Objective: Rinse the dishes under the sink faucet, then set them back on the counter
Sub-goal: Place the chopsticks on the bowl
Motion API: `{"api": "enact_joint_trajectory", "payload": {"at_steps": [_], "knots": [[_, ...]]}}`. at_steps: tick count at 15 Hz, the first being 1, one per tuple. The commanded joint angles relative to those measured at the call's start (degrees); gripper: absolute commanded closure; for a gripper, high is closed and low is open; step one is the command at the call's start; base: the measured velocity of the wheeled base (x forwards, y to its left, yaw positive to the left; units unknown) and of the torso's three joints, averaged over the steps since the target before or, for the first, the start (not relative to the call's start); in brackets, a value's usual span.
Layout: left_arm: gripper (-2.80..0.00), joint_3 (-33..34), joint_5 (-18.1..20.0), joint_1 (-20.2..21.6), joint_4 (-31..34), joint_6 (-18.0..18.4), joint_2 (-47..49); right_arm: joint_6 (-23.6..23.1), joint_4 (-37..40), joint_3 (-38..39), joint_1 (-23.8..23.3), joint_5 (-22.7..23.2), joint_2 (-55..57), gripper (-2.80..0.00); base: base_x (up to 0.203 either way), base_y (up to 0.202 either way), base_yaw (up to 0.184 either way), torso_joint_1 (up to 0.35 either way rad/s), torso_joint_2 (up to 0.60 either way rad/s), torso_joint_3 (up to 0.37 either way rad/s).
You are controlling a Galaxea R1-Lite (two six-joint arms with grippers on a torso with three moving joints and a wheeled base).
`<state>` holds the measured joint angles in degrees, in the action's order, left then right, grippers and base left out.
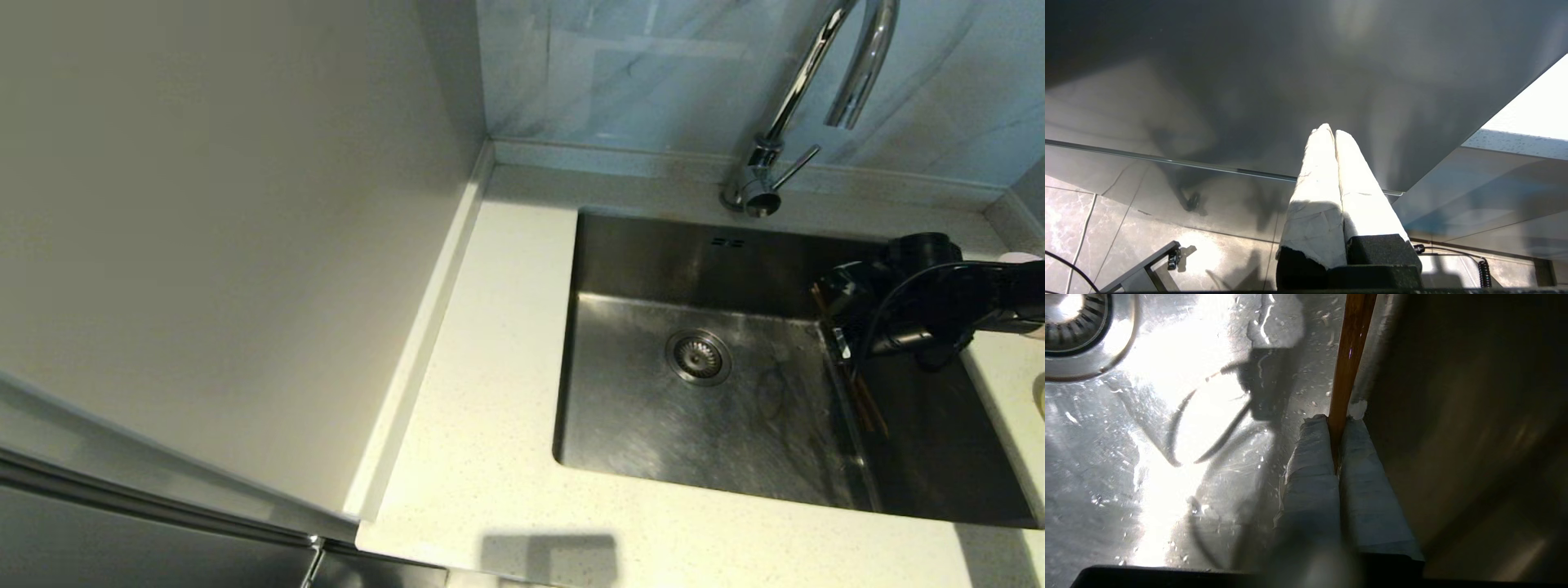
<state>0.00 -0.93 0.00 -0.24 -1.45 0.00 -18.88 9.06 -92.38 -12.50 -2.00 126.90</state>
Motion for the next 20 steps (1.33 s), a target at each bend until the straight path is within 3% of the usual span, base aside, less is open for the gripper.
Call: {"api": "enact_joint_trajectory", "payload": {"at_steps": [1,10,14,17,20], "knots": [[0.00,0.0,0.0,0.0,0.0,0.0,-0.2,-0.1,0.0,1.7,-0.8,0.5,-3.7,0.00,0.000,0.000,0.000,0.000,0.00,0.000],[0.00,0.0,0.0,0.0,0.0,0.0,-0.2,1.4,-1.7,5.0,-4.2,2.9,-12.7,0.00,0.000,0.000,0.000,0.000,0.00,0.000],[0.00,0.0,0.0,0.0,0.0,0.0,-0.2,12.6,-10.6,6.6,-4.3,3.1,-18.8,0.00,0.000,0.000,0.000,0.000,0.00,0.000],[0.00,0.0,0.0,0.0,0.0,0.0,-0.2,22.6,-15.9,2.9,-4.3,0.8,-22.1,0.00,0.000,0.000,0.000,0.000,0.00,0.000],[0.00,0.0,0.0,0.0,0.0,0.0,-0.2,25.0,-16.2,6.2,-4.7,-2.4,-23.4,0.00,0.000,0.000,0.000,0.000,0.00,0.000]]}}
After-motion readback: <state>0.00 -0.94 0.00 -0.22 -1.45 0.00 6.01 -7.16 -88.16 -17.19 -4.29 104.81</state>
